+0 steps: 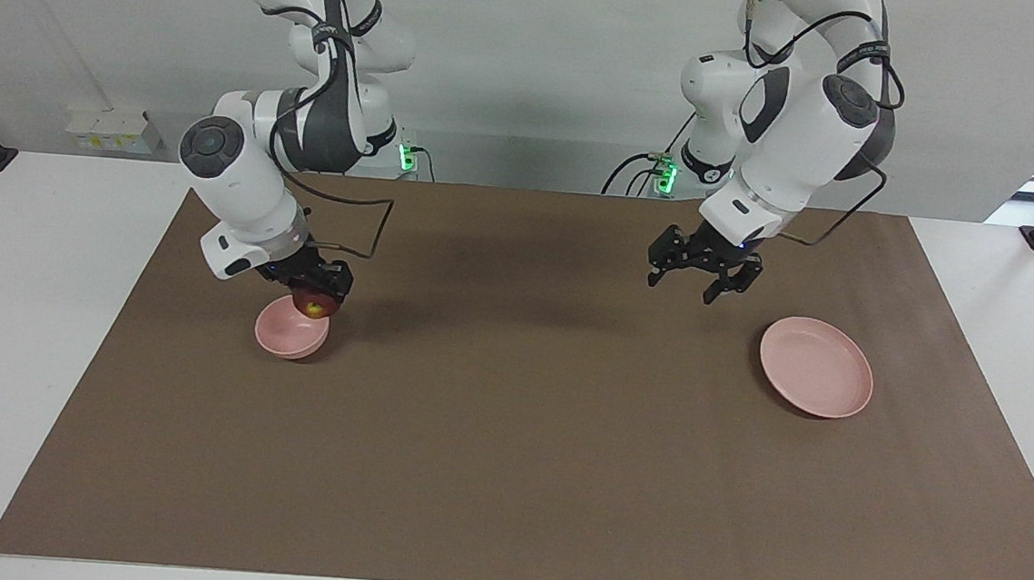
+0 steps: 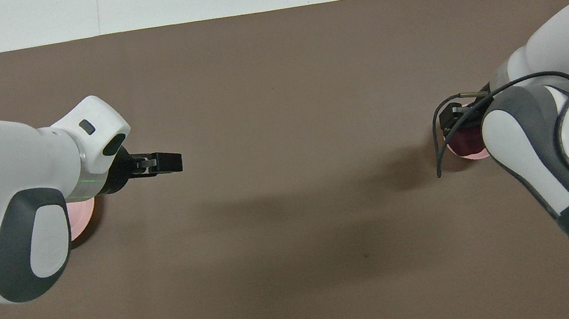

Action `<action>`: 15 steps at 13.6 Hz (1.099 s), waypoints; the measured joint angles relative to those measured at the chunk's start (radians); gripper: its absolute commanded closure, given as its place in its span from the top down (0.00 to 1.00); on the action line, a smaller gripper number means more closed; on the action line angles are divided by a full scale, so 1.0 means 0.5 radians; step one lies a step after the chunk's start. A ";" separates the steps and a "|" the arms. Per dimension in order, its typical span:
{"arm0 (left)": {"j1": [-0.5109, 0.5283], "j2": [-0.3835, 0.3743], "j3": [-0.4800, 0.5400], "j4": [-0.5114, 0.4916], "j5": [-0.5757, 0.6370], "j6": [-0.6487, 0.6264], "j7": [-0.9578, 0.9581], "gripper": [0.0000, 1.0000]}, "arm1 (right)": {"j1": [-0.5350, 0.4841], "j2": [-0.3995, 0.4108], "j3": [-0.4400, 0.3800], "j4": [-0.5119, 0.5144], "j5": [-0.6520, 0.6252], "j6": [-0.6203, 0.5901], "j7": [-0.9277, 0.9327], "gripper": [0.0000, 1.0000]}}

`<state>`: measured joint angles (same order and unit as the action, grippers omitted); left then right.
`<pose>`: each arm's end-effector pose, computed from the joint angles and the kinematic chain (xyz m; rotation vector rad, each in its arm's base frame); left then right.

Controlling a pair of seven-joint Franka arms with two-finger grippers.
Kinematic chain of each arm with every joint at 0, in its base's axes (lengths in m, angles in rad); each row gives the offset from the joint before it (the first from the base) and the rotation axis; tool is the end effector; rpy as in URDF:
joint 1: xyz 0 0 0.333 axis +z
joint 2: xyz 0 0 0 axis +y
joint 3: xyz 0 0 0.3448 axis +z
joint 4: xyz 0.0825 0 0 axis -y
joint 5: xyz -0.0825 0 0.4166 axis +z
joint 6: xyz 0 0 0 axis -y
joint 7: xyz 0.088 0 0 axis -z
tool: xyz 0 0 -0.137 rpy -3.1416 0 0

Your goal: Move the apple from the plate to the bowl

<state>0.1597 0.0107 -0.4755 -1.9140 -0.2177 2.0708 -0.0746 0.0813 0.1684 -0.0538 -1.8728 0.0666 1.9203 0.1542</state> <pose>0.5777 -0.2057 0.4897 2.9017 -0.2184 0.1525 0.6183 0.0246 0.3975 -3.0856 0.2366 0.1933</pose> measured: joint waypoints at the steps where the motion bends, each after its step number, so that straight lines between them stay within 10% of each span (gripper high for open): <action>1: 0.013 0.000 0.000 0.017 0.077 -0.001 0.000 1.00 | -0.035 0.004 0.000 -0.009 -0.016 0.044 -0.033 0.00; 5: 0.037 -0.002 0.065 0.146 0.155 -0.140 -0.001 1.00 | -0.081 0.074 0.003 -0.030 -0.020 0.140 -0.059 0.00; 9: -0.219 -0.024 0.545 0.497 0.188 -0.575 0.030 1.00 | -0.087 0.142 0.006 -0.072 -0.020 0.283 -0.059 0.10; 12: -0.417 -0.043 0.835 0.745 0.190 -0.893 0.032 1.00 | -0.100 0.181 0.004 -0.077 -0.020 0.355 -0.059 0.41; 15: -0.647 -0.047 1.122 0.921 0.247 -1.123 0.056 1.00 | -0.100 0.203 0.004 -0.078 -0.020 0.370 -0.059 0.98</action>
<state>-0.1637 -0.0127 0.0856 -1.4534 -0.0944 1.5091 -0.0465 0.0311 0.2699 -0.0519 -1.9118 0.0567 2.1053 0.1246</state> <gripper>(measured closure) 0.000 0.256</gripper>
